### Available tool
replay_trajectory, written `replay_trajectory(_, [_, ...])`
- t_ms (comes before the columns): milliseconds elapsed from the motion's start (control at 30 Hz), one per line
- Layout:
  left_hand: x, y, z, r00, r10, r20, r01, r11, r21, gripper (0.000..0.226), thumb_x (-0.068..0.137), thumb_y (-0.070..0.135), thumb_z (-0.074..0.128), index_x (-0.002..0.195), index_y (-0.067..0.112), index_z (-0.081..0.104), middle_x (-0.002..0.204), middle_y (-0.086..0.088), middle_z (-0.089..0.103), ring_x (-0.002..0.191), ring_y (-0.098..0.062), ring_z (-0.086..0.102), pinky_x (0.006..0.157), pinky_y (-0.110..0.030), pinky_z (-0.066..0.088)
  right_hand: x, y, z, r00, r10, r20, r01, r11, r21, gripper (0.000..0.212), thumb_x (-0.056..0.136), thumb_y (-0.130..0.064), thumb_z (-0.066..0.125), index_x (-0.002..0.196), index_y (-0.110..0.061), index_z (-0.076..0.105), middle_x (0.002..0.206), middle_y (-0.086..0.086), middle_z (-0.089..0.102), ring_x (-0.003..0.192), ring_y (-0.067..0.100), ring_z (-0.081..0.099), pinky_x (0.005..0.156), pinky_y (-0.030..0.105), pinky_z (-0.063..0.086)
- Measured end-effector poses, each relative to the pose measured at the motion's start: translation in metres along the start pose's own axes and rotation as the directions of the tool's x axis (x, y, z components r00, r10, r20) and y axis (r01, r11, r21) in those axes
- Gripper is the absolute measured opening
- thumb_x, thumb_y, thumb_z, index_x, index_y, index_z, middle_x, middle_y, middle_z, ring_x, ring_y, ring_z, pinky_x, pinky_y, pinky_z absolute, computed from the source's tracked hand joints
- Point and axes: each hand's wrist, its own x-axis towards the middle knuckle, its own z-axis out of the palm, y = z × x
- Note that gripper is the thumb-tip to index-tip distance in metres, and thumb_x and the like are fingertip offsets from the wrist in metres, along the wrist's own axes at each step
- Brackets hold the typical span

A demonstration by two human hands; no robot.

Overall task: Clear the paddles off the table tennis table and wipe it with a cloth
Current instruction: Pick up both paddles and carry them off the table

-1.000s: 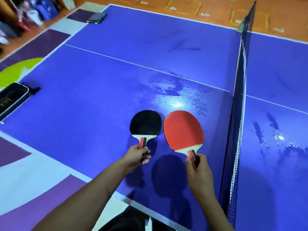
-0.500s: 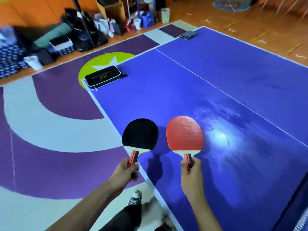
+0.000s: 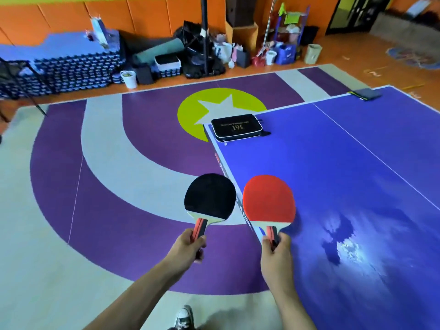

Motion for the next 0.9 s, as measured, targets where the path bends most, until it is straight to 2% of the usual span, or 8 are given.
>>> replay_trajectory(100, [0.026,0.006,-0.044,1.000,0.012,0.010,-0.012,1.000,-0.004,0.017,0.103,0.016,0.052,0.108,-0.001,0.049,0.086,-0.010,0.055,0.064,-0.019,0.054,0.064,-0.031,0.050,-0.002,-0.027,0.052,1.000,-0.014,-0.004,0.014,1.000,-0.021,0.028,0.102,-0.029,0.057,0.122,-0.013,0.048,0.090,-0.005,0.062,0.075,0.013,0.059,0.057,0.028,0.041])
replay_trajectory(167, [0.040,0.010,-0.069,1.000,-0.009,0.008,0.009,1.000,-0.016,0.018,0.104,0.017,0.052,0.108,0.000,0.049,0.084,-0.011,0.054,0.064,-0.019,0.054,0.064,-0.030,0.051,0.000,-0.044,0.081,1.000,0.007,0.016,-0.006,1.000,-0.026,0.029,0.102,-0.030,0.056,0.124,-0.013,0.046,0.093,-0.002,0.064,0.080,0.019,0.061,0.059,0.029,0.042])
replay_trajectory(333, [0.098,0.033,-0.115,0.999,-0.044,0.012,0.044,0.999,-0.006,0.013,0.103,0.014,0.053,0.106,0.001,0.051,0.081,-0.010,0.056,0.062,-0.020,0.053,0.062,-0.032,0.050,0.040,-0.084,0.132,1.000,0.010,0.026,-0.009,0.999,-0.049,0.032,0.102,-0.032,0.055,0.127,-0.013,0.046,0.100,0.002,0.066,0.081,0.020,0.061,0.065,0.034,0.045])
replay_trajectory(433, [0.146,0.058,-0.136,0.999,-0.047,0.010,0.047,0.999,0.014,0.012,0.103,0.013,0.054,0.105,0.002,0.051,0.080,-0.010,0.056,0.061,-0.022,0.052,0.060,-0.035,0.047,0.076,-0.102,0.160,1.000,-0.011,-0.022,0.009,0.997,-0.075,0.032,0.102,-0.029,0.055,0.127,-0.011,0.046,0.098,-0.002,0.061,0.078,0.018,0.057,0.061,0.028,0.041])
replay_trajectory(567, [0.215,0.096,-0.155,0.998,-0.052,0.037,0.048,0.995,0.084,0.013,0.102,0.014,0.053,0.108,0.002,0.051,0.083,-0.009,0.056,0.061,-0.020,0.052,0.058,-0.032,0.047,0.142,-0.129,0.202,0.998,0.024,-0.057,-0.027,0.998,-0.057,0.037,0.103,-0.029,0.054,0.132,-0.007,0.045,0.100,0.000,0.063,0.087,0.028,0.061,0.072,0.038,0.048])
replay_trajectory(667, [0.256,0.127,-0.167,0.996,-0.071,0.056,0.062,0.986,0.155,0.017,0.102,0.016,0.054,0.112,0.003,0.051,0.086,-0.009,0.057,0.061,-0.019,0.053,0.058,-0.029,0.048,0.189,-0.152,0.224,0.993,0.085,-0.078,-0.087,0.996,-0.019,0.034,0.103,-0.028,0.054,0.129,-0.007,0.046,0.092,-0.002,0.063,0.082,0.026,0.060,0.070,0.040,0.047])
replay_trajectory(767, [0.296,0.159,-0.177,0.995,-0.034,0.091,0.013,0.974,0.224,0.017,0.102,0.018,0.053,0.112,0.004,0.050,0.086,-0.007,0.056,0.059,-0.016,0.053,0.056,-0.027,0.047,0.232,-0.173,0.235,0.987,0.122,-0.108,-0.121,0.993,0.010,0.031,0.103,-0.026,0.055,0.125,-0.008,0.046,0.091,0.000,0.062,0.080,0.027,0.060,0.067,0.038,0.046])
replay_trajectory(900, [0.360,0.200,-0.179,0.990,-0.015,0.141,-0.027,0.955,0.295,0.017,0.103,0.017,0.052,0.112,0.003,0.050,0.086,-0.007,0.056,0.056,-0.015,0.054,0.054,-0.026,0.047,0.272,-0.190,0.238,0.974,0.152,-0.167,-0.152,0.988,0.013,0.022,0.103,-0.025,0.054,0.116,-0.010,0.047,0.080,0.001,0.060,0.067,0.019,0.057,0.054,0.035,0.042])
